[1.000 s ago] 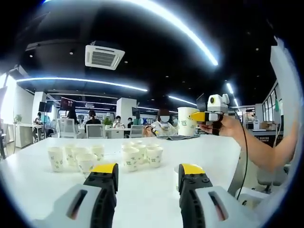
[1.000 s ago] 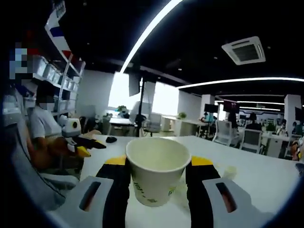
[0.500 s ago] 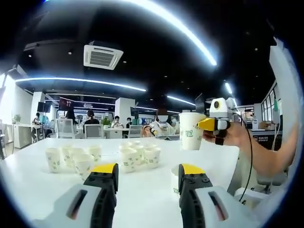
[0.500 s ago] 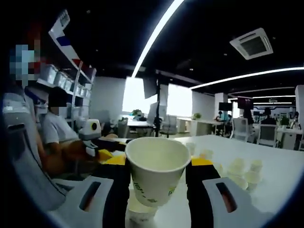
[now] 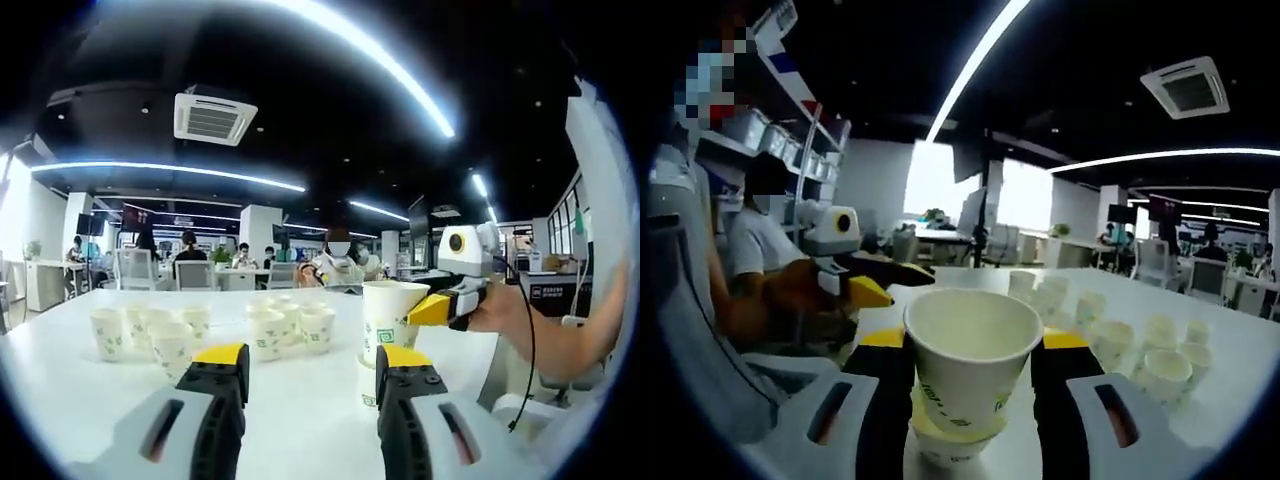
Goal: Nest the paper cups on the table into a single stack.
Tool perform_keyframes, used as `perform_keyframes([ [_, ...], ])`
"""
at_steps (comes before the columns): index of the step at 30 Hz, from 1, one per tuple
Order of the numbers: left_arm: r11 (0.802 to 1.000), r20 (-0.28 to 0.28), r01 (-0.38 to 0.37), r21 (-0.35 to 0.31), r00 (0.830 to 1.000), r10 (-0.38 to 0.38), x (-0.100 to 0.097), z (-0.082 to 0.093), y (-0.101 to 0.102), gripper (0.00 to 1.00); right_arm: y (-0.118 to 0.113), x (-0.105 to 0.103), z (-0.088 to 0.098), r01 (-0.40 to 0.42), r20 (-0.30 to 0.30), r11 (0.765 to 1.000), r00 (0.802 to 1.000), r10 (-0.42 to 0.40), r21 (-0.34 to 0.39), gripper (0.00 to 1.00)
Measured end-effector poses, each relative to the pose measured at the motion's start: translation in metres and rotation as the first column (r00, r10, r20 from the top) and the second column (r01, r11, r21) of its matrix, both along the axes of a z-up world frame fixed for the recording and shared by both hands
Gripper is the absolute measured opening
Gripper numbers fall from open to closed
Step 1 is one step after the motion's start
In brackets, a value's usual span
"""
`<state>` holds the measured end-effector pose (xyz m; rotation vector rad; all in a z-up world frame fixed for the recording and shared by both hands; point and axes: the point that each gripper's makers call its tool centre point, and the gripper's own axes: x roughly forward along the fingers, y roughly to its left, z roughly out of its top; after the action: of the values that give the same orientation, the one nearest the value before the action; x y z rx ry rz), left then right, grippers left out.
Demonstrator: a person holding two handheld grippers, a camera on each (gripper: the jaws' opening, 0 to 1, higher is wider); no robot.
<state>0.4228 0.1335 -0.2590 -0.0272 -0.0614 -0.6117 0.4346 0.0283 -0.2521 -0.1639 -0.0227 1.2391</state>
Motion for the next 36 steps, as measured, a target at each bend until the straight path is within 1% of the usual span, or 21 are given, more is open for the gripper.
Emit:
perform_keyframes([
  [5, 1.0, 0.0, 0.001, 0.0, 1.0, -0.001, 0.001, -0.001, 0.001, 0.54, 0.002, -0.002, -0.001, -0.003, 0.001, 1.0, 1.0, 0.003, 0.014, 0.49],
  [12, 1.0, 0.002, 0.001, 0.001, 1.0, -0.001, 0.0, -0.001, 0.002, 0.54, 0.003, -0.004, -0.01, 0.008, 0.038, 1.0, 0.999, -0.007, -0.022, 0.49],
  [16, 1.0, -0.001, 0.0, -0.004, 1.0, 0.0, 0.0, -0.001, 0.003, 0.54, 0.002, -0.004, -0.01, 0.011, 0.029, 1.0, 1.0, -0.011, -0.01, 0.5],
  [25, 1.0, 0.001, 0.008, 0.002, 1.0, -0.008, -0.001, -0.002, -0.001, 0.54, 0.001, -0.007, -0.015, 0.013, 0.03, 1.0, 0.999, -0.013, -0.023, 0.5],
  [30, 1.0, 0.0, 0.007, 0.003, 1.0, -0.007, 0.0, -0.002, 0.0, 0.53, -0.001, -0.005, -0.014, 0.023, 0.02, 1.0, 1.0, -0.023, -0.006, 0.5],
  [34, 1.0, 0.006, 0.009, -0.003, 1.0, -0.009, 0.001, 0.001, -0.001, 0.53, -0.001, -0.006, -0.016, 0.025, 0.015, 1.0, 1.0, -0.025, -0.005, 0.5],
  [36, 1.0, -0.001, 0.015, -0.001, 1.0, -0.015, 0.002, -0.002, -0.004, 0.53, -0.002, -0.008, -0.018, 0.024, 0.012, 1.0, 1.0, -0.024, -0.008, 0.51],
])
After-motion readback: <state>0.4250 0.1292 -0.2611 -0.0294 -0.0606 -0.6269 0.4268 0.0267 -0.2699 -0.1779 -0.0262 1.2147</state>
